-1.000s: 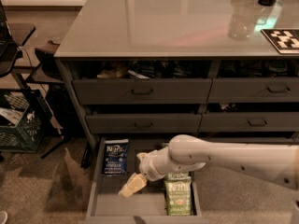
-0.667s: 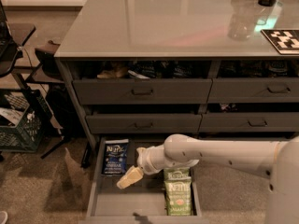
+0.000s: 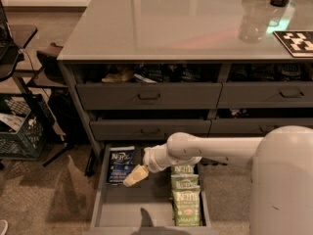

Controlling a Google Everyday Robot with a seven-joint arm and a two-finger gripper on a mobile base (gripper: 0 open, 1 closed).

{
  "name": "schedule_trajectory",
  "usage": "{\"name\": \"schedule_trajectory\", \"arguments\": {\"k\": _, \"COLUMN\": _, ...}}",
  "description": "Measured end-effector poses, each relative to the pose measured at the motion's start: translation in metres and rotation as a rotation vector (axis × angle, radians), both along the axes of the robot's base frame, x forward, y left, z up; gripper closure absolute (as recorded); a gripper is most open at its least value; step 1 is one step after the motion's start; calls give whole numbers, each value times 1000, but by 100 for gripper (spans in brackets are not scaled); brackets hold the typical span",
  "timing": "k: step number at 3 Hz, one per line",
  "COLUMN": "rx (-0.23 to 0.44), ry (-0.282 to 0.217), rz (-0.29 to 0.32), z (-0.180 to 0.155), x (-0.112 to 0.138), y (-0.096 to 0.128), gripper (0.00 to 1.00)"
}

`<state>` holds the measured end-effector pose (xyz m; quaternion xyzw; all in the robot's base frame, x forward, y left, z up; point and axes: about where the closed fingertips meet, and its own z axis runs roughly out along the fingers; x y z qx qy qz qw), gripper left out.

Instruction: Pick blue chip bag from bottom drawer and place on counter

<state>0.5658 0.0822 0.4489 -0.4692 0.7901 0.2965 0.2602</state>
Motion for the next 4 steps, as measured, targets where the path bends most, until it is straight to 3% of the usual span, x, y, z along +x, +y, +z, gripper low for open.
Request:
{"name": "schedule_trajectory", "arguments": {"k": 1, "rx": 2, "ry": -16, "rz": -34, "z": -12, "x": 8, "y": -5, "gripper": 0}}
{"name": "schedule_trajectory", "arguments": {"k": 2, "rx": -15, "ry": -85, "rz": -48, "z": -48, "x": 31, "y": 4, "gripper": 0}}
{"name": "schedule_trajectory", "arguments": {"k": 4, "rx": -94, "ry": -196, "rz": 18, "z": -124, "x": 68, "y": 34, "gripper": 0}}
